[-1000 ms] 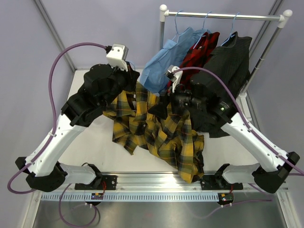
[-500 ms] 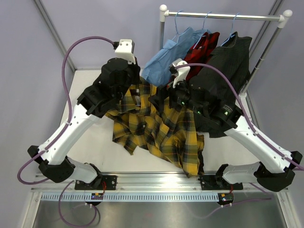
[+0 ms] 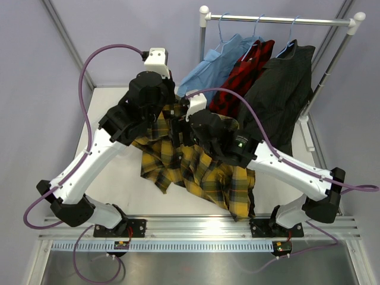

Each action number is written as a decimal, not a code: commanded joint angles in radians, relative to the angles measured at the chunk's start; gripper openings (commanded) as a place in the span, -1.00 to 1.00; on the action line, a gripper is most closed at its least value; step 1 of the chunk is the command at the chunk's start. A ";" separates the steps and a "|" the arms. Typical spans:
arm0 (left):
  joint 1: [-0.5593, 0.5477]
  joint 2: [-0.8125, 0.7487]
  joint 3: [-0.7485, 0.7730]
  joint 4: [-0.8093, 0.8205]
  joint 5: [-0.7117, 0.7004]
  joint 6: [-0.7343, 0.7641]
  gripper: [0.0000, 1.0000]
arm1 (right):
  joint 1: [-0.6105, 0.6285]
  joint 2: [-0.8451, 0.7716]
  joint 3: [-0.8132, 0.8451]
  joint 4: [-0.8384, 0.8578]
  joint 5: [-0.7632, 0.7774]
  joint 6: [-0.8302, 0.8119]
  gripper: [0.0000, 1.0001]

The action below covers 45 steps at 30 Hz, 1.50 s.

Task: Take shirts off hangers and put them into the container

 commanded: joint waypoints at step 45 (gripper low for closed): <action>0.127 -0.340 -0.204 0.058 -0.009 0.167 -1.00 | -0.244 -0.408 -0.369 -0.068 0.153 0.004 -1.00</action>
